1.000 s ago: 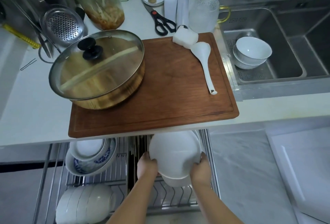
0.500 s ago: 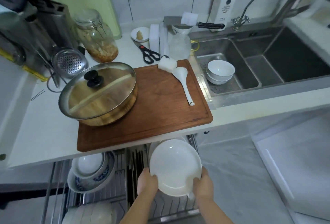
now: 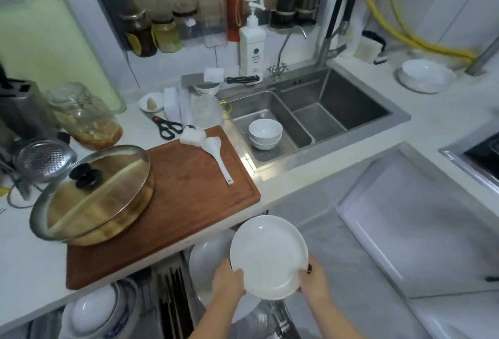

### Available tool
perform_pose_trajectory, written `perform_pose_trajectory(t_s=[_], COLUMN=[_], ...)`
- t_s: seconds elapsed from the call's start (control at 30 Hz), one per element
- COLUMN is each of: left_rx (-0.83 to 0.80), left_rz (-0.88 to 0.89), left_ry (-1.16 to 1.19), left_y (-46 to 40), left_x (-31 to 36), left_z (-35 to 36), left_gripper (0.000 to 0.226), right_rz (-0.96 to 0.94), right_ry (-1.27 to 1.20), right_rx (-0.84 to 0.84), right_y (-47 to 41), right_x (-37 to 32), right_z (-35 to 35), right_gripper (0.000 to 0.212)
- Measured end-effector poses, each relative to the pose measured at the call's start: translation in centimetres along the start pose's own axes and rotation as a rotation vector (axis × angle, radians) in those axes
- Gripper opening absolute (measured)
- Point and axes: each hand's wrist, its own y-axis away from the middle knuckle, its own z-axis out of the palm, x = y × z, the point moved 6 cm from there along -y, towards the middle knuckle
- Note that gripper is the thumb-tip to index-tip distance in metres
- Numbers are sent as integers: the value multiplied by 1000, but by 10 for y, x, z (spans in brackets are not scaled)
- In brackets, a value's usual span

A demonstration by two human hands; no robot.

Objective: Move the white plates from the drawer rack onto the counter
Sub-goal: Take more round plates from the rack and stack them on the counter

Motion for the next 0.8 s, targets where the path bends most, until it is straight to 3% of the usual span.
perform_pose_trajectory(t_s=[0.27, 0.6, 0.73, 0.8], left_rx=[-47, -63, -69, -79], left_rz=[149, 297, 279, 311], left_ry=[-42, -41, 18, 18], left_y=[7, 65, 69, 64], left_x=[66, 174, 208, 225], left_z=[65, 141, 164, 176], left_gripper=[41, 27, 7, 12], right_rz=[-34, -101, -144, -151], right_ry=[-35, -53, -62, -75], right_rx=[109, 191, 206, 203], right_y=[-20, -48, -61, -70], right_x=[-15, -58, -78, -89], right_z=[-86, -207, -246, -263], right_gripper=[40, 37, 36, 37])
